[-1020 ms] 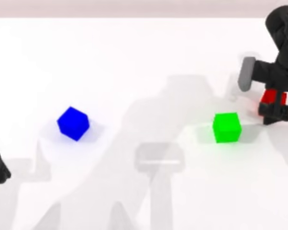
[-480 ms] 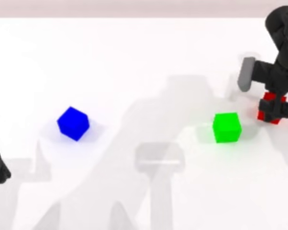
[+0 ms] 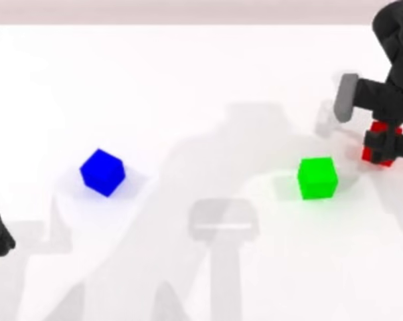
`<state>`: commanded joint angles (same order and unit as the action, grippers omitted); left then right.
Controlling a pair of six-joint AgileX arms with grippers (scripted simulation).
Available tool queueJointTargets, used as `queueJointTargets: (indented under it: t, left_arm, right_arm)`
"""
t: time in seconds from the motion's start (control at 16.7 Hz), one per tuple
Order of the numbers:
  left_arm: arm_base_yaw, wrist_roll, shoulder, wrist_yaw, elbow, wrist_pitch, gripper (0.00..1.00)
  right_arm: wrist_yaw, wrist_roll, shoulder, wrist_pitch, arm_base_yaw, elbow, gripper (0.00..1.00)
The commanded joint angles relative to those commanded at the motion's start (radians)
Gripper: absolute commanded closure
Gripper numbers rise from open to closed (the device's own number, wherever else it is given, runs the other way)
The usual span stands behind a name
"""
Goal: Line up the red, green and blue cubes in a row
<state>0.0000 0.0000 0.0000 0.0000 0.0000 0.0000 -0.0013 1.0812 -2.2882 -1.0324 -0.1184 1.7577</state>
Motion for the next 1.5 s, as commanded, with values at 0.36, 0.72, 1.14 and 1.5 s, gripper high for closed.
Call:
queueJointTargets:
  t: [0.36, 0.72, 1.14, 1.5]
  left_arm:
    - [0.000, 0.000, 0.000, 0.000, 0.000, 0.000, 0.00]
    - [0.000, 0.000, 0.000, 0.000, 0.000, 0.000, 0.00]
    - [0.000, 0.000, 0.000, 0.000, 0.000, 0.000, 0.00]
    - [0.000, 0.000, 0.000, 0.000, 0.000, 0.000, 0.00]
  right_arm:
    - [0.000, 0.001, 0.053, -0.195, -0.007, 0.135, 1.00]
    - [0.000, -0.007, 0.042, -0.205, -0.016, 0.150, 1.00]
    - [0.001, -0.162, -0.153, -0.390, -0.319, 0.513, 1.00]
    - [0.001, -0.345, -0.338, -0.581, -0.665, 0.915, 1.00]
